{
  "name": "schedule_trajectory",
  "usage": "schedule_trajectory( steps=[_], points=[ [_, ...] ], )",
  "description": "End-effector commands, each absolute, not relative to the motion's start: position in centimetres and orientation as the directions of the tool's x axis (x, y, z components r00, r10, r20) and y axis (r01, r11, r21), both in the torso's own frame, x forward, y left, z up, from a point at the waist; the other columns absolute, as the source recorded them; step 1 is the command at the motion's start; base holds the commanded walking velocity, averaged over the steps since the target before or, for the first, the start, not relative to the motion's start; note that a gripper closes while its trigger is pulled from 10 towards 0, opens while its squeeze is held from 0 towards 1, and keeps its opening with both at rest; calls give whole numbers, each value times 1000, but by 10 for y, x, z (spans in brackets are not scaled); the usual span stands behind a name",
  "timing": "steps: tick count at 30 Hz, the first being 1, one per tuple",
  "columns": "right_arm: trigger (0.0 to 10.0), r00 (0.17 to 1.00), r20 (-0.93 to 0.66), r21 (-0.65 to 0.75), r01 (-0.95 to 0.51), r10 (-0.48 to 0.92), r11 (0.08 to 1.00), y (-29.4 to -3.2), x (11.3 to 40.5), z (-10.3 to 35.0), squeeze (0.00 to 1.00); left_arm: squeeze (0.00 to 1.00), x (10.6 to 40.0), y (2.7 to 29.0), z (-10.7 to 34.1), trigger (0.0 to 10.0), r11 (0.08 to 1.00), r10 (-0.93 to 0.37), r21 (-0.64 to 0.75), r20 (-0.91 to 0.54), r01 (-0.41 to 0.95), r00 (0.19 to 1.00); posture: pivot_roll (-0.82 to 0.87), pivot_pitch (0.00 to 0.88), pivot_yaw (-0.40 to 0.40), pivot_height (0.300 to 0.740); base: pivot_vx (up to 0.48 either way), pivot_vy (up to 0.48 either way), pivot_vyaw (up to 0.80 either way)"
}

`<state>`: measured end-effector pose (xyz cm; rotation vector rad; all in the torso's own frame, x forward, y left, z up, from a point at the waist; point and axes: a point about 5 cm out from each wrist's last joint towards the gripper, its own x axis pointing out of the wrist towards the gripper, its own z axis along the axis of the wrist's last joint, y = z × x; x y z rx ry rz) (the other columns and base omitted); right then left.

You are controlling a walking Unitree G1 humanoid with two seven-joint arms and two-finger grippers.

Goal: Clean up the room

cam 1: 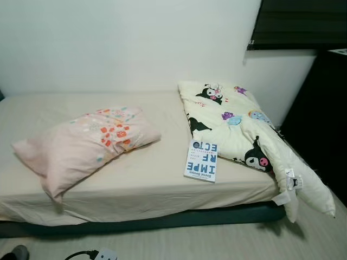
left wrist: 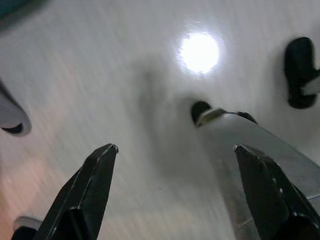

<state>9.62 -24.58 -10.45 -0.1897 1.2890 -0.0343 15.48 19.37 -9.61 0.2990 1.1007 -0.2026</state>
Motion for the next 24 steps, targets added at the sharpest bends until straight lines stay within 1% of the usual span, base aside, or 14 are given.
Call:
schedule_trajectory(
  steps=[1,2,21,24],
  points=[
    [10000,279,-952,-153,-79,-126,985,-247,93,-105,0,0,154,194,-97,10000,941,-10,138,-901,309,434,18,0,-13,740,0,-480,0],
    [10000,281,-952,-145,-72,-119,987,-246,93,-105,0,0,154,194,-97,10000,941,-11,138,-901,310,434,18,0,-13,740,0,-480,0],
    [10000,280,-948,-175,-68,-150,982,-248,91,-105,0,0,156,193,-96,10000,938,-18,136,-899,319,438,15,0,-8,740,0,-480,786],
    [10000,284,-942,-210,-74,-182,975,-250,92,-105,0,0,156,192,-96,10000,938,-21,134,-899,319,438,15,0,-9,740,0,-480,333]
  ],
)
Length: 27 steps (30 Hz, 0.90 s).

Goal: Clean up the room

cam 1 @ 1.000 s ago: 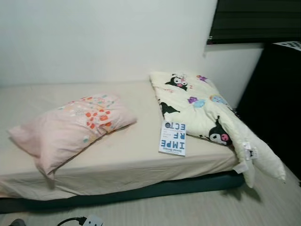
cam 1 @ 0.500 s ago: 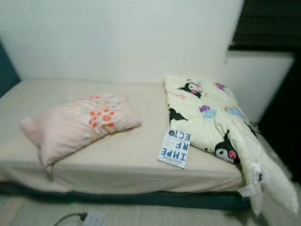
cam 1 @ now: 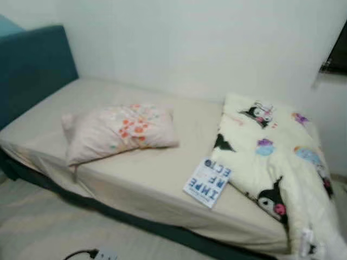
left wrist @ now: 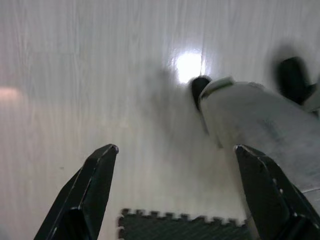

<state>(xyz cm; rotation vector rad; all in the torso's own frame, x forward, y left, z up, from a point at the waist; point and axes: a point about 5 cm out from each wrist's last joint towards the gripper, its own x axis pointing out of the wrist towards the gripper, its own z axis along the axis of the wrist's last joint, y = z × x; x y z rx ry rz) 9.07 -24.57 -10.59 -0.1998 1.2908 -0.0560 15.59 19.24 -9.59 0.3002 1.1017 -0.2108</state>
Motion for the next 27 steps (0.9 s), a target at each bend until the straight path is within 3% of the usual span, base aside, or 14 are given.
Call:
schedule_trajectory(
  steps=[1,13,27],
  points=[
    [10000,283,-941,-218,-81,-187,973,-250,92,-104,0,0,156,192,-96,10000,938,-21,133,-899,319,438,15,0,-9,740,0,-480,0],
    [10000,282,-940,-225,-83,-193,971,-251,92,-104,0,0,158,191,-95,10000,940,-15,141,-893,311,450,13,1,-10,740,0,-442,0],
    [10000,286,-938,-229,-82,-197,970,-252,94,-103,0,0,163,187,-93,10000,949,-31,124,-877,289,479,9,0,-9,740,0,0,0]
  ],
)
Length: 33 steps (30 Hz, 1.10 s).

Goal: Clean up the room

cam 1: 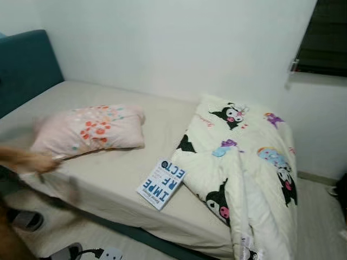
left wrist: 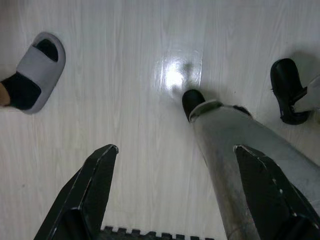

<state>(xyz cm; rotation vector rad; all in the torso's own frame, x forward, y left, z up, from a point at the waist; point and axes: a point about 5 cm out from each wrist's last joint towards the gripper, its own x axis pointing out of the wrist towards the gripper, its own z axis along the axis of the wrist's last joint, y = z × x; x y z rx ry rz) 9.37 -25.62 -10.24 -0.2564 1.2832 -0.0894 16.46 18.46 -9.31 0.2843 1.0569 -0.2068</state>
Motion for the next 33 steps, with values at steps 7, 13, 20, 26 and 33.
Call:
schedule_trajectory(
  steps=[7,13,20,26,33],
  points=[
    [10000,286,-938,-226,-72,-197,971,-252,95,-103,0,0,170,184,-90,10000,959,-60,91,-862,269,504,11,0,-7,740,271,0,0],
    [10000,294,-937,-215,-62,-188,975,-250,95,-104,0,0,174,182,-89,10000,959,-70,84,-856,272,513,9,1,-2,740,352,0,-475],
    [10000,288,-940,-213,-70,-185,975,-250,94,-104,0,0,177,183,-87,10000,959,-77,79,-850,272,521,9,5,1,740,354,0,0],
    [10000,283,-942,-209,-72,-181,975,-249,93,-105,0,0,184,181,-83,10000,974,-104,28,-824,224,556,9,11,3,740,221,0,0],
    [10000,278,-944,-205,-68,-179,976,-249,91,-105,0,0,204,183,-71,10000,967,-167,-6,-772,255,613,15,16,7,740,0,0,0]
  ],
)
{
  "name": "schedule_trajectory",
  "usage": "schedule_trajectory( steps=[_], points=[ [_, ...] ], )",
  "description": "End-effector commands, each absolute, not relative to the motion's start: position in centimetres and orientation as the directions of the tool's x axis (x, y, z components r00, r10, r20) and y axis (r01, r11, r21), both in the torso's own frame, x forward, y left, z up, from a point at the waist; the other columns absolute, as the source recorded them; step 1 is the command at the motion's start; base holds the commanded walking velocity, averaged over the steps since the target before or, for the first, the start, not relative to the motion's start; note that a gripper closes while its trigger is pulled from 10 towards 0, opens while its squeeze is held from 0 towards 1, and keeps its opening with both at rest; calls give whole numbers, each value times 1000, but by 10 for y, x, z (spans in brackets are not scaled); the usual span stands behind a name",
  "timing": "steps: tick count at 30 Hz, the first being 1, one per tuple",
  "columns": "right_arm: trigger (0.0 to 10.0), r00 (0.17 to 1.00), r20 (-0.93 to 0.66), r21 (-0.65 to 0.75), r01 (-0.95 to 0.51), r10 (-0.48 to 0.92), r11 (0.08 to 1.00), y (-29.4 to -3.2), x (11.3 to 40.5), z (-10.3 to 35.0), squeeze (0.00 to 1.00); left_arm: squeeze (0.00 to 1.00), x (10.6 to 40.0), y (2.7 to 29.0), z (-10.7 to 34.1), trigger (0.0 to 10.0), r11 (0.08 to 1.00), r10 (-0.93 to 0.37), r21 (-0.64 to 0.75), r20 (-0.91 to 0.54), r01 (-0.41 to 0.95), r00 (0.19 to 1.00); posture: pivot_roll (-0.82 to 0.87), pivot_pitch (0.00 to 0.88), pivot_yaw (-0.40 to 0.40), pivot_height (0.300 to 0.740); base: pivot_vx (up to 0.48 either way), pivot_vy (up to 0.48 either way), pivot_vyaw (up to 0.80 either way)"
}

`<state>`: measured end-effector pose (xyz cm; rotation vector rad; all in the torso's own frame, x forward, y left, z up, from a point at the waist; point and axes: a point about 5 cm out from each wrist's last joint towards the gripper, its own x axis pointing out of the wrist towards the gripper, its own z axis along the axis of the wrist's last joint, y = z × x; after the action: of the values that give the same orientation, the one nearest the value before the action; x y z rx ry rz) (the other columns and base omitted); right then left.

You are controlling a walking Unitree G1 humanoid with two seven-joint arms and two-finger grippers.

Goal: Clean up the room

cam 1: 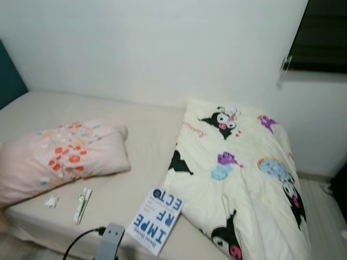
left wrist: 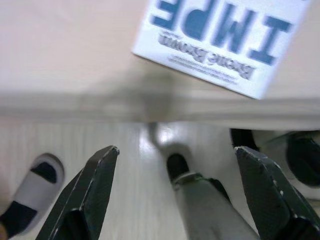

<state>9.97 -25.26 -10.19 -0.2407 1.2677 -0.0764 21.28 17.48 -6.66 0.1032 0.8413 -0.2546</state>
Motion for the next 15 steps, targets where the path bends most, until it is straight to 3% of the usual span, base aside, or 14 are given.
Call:
schedule_trajectory(
  steps=[1,9,15],
  points=[
    [10000,277,-944,-204,-64,-179,977,-249,91,-105,0,0,208,185,-68,10000,964,-182,-15,-763,265,620,15,16,8,740,0,0,0],
    [10000,275,-944,-201,-47,-181,978,-248,91,-105,0,0,220,184,-59,10000,936,-282,-67,-728,345,625,15,16,8,740,0,0,0],
    [10000,293,-944,-174,-45,-153,984,-246,92,-105,0,0,215,190,-63,10000,950,-221,-26,-759,311,613,19,8,11,740,0,0,0]
  ],
)
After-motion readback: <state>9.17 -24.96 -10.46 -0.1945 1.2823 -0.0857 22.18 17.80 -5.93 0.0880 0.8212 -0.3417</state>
